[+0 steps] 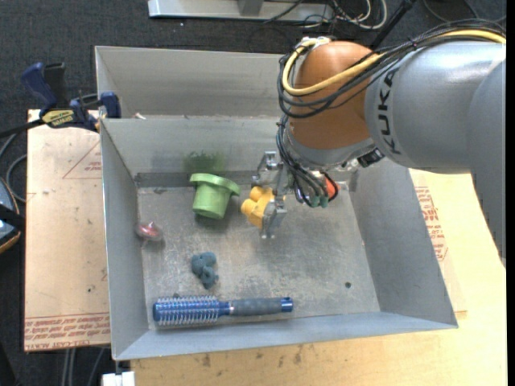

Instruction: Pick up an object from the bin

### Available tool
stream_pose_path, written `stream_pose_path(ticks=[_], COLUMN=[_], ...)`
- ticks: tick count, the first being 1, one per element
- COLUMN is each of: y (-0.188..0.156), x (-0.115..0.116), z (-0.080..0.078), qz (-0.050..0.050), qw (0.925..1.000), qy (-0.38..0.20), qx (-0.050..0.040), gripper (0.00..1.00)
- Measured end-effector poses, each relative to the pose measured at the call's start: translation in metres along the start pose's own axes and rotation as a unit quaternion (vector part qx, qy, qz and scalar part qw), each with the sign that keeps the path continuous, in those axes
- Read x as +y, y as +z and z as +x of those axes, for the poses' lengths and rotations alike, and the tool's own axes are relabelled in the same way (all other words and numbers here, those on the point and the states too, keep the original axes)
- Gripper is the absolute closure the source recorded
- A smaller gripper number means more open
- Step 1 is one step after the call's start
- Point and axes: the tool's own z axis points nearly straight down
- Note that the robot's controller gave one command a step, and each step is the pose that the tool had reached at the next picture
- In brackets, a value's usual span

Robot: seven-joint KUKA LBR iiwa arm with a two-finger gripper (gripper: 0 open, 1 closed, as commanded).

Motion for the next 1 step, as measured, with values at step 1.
stream_pose_path(ticks=[1], y=[-0.0248], x=[0.0004], z=[-0.0017], qz=[0.0], qw=[1.0], qy=[0.0], qx=[0.0027], gripper=[1.0])
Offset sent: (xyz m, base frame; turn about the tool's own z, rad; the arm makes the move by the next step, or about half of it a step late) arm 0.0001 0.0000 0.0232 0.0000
